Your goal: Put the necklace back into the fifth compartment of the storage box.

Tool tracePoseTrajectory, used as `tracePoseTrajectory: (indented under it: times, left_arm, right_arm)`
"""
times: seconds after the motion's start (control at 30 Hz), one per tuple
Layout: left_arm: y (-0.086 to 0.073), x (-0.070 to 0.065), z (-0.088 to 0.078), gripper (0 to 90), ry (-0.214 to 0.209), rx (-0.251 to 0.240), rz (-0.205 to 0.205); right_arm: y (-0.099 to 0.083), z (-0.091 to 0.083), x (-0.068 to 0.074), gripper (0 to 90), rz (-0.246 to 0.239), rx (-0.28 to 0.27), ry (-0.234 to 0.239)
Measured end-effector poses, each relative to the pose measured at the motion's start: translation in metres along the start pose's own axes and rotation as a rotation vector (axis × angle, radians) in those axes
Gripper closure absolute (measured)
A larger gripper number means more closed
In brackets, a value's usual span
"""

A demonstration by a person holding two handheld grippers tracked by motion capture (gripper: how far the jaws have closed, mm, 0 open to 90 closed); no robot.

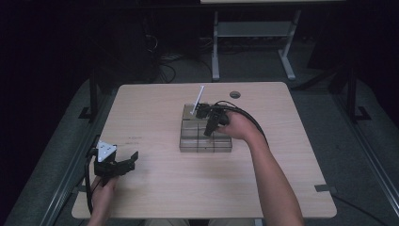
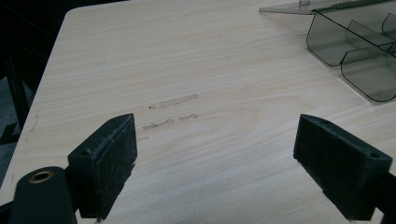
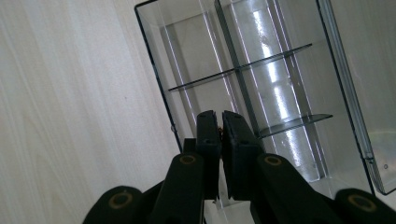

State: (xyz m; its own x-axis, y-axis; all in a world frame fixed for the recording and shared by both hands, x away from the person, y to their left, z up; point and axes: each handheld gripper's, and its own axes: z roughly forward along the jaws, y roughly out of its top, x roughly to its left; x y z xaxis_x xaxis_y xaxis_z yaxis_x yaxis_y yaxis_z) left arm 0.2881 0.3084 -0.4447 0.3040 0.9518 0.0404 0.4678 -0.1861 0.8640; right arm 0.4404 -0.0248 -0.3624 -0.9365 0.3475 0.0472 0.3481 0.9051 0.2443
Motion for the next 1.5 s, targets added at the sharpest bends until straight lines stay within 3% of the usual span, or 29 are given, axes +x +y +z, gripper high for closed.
tracePoseTrajectory:
  times: [0.53, 0.73, 0.9, 1.5]
  left_arm:
    - [0.000, 0.001, 0.001, 13.1, 0.001, -0.006, -0.016]
    - [0.000, 0.000, 0.001, 13.1, -0.004, -0.002, -0.005]
    - [0.000, -0.001, 0.000, 13.1, -0.002, 0.003, 0.002]
    - [0.000, -0.001, 0.001, 13.1, -0.005, -0.004, -0.009]
  right_arm:
    - [0.008, 0.021, -0.005, 85.0, 0.007, 0.037, 0.010]
    - [0.011, 0.029, -0.006, 85.0, 0.008, 0.056, 0.018]
    - [0.008, 0.037, -0.011, 85.0, 0.040, 0.043, 0.033]
    - [0.002, 0.055, -0.016, 85.0, 0.069, 0.053, 0.049]
